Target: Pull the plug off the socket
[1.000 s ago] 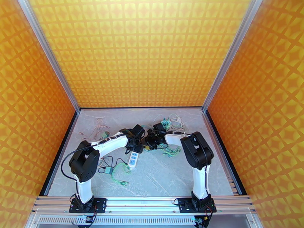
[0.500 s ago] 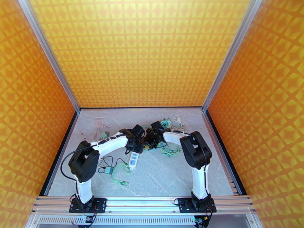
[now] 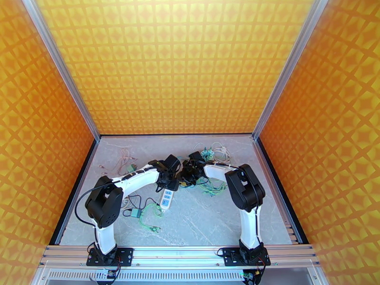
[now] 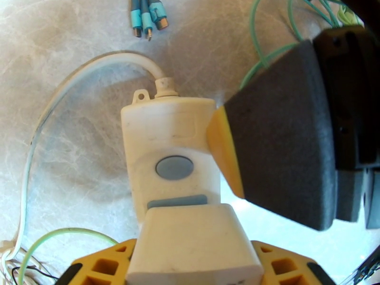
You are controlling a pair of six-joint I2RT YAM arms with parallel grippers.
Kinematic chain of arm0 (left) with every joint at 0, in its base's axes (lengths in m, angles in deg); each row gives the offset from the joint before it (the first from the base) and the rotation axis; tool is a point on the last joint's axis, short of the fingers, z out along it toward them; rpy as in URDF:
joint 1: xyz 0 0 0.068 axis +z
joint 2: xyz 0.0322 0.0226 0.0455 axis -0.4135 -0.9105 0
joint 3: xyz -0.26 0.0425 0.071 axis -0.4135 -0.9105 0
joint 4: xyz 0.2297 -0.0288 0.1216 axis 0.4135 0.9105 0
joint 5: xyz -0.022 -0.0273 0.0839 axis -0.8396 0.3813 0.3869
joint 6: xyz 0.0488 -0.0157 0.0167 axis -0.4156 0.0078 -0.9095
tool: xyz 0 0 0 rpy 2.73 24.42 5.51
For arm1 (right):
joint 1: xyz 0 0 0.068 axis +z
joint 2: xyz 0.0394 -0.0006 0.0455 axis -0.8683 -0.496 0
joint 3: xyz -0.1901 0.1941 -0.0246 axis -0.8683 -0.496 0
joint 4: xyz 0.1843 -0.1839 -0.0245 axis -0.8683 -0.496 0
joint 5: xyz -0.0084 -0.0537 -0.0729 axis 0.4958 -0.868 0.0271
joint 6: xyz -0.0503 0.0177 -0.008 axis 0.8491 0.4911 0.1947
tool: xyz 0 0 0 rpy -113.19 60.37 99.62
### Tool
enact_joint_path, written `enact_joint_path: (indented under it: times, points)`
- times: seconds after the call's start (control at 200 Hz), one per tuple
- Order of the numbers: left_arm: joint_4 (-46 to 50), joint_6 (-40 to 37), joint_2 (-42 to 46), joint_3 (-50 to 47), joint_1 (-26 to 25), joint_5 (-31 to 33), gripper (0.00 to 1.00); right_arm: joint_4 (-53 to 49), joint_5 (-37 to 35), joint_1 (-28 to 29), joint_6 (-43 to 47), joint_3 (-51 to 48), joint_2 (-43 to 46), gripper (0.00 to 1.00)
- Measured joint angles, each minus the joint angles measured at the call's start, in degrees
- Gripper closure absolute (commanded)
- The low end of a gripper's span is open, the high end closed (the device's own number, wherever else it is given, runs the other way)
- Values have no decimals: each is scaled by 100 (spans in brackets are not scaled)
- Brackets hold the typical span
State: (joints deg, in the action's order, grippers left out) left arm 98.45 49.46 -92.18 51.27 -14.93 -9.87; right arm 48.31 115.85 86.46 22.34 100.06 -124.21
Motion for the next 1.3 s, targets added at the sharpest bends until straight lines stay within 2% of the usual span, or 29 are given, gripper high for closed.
enact_joint_path:
  times: [0.345,0.495,0.7,1.0,1.1,1.17,1.301]
  points:
    - [162,0,505,177,157,-22,59,-42,-208,44,20,0,81,67]
    - [203,0,601,173,450,-22,59,-140,-442,46,24,-9,144,63]
    - [155,2,931,52,1062,-20,59,-354,-678,42,70,-15,330,54]
    - [-267,133,968,-85,1980,9,59,-361,-866,42,146,345,1263,38]
    - [-570,221,793,-83,2227,70,59,-337,-942,42,138,343,1637,33]
    - [-756,267,566,-72,2345,125,58,-260,-1021,42,129,297,1869,25]
    - [-1073,321,-13,74,2428,223,56,-166,-1237,42,107,63,2308,21]
